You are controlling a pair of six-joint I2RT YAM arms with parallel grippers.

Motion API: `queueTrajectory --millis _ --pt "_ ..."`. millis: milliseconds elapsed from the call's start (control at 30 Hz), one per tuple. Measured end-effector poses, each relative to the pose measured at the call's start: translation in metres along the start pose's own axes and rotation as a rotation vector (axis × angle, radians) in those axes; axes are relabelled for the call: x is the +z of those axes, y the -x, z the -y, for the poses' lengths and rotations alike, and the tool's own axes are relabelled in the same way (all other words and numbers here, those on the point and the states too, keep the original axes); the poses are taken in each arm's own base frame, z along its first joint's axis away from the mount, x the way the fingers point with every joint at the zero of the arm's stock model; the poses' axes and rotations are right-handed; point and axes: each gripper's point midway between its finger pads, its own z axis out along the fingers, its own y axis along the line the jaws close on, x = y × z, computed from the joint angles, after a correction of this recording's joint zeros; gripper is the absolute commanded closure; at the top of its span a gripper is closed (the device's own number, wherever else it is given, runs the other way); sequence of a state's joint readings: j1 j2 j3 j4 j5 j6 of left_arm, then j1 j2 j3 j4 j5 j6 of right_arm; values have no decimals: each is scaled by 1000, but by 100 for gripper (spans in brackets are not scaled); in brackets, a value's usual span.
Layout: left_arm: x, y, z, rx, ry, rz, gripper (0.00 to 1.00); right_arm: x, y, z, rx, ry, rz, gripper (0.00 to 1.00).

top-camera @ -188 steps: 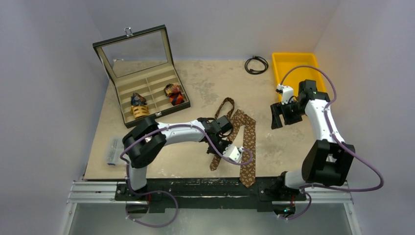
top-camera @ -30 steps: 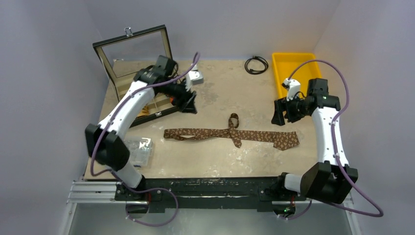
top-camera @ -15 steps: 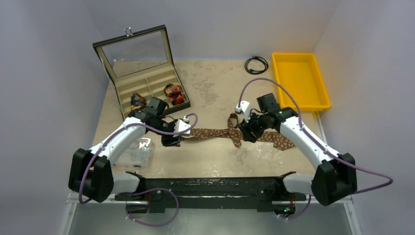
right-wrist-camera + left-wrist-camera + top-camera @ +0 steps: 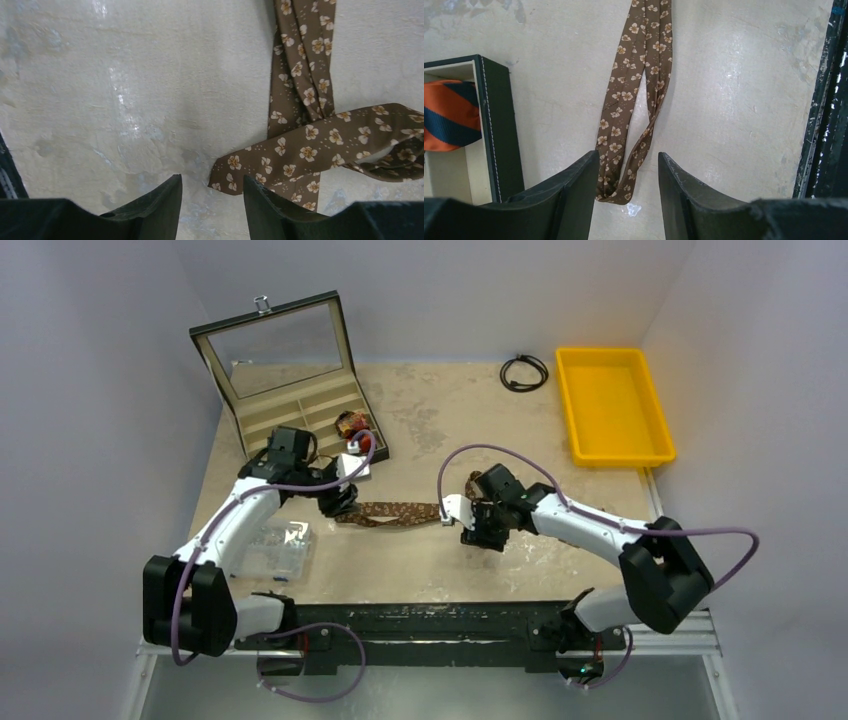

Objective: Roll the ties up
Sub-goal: Flatten out the tie at the center of the board.

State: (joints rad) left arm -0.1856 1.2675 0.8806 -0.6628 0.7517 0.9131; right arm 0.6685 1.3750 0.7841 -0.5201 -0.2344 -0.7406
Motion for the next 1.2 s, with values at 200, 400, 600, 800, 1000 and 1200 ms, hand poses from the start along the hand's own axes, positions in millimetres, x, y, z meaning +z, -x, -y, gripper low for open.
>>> queueTrajectory --millis 200,400,600,800,1000,1200 --pt "-9 5 -9 -55 41 26 55 19 -19 -1 -60 39 -81 69" --pt "-14 10 -16 -72 63 43 56 26 -20 0 -78 70 -105 100" --pt "-14 10 -19 -46 62 47 56 23 -12 2 -23 75 -92 100" --pt "-12 6 -18 56 39 31 56 -31 19 32 160 -11 60 100" --pt "4 4 -3 213 -34 8 55 -99 39 81 365 -128 220 100" --pt "45 -8 38 377 -169 -54 54 -155 76 83 486 -156 358 100"
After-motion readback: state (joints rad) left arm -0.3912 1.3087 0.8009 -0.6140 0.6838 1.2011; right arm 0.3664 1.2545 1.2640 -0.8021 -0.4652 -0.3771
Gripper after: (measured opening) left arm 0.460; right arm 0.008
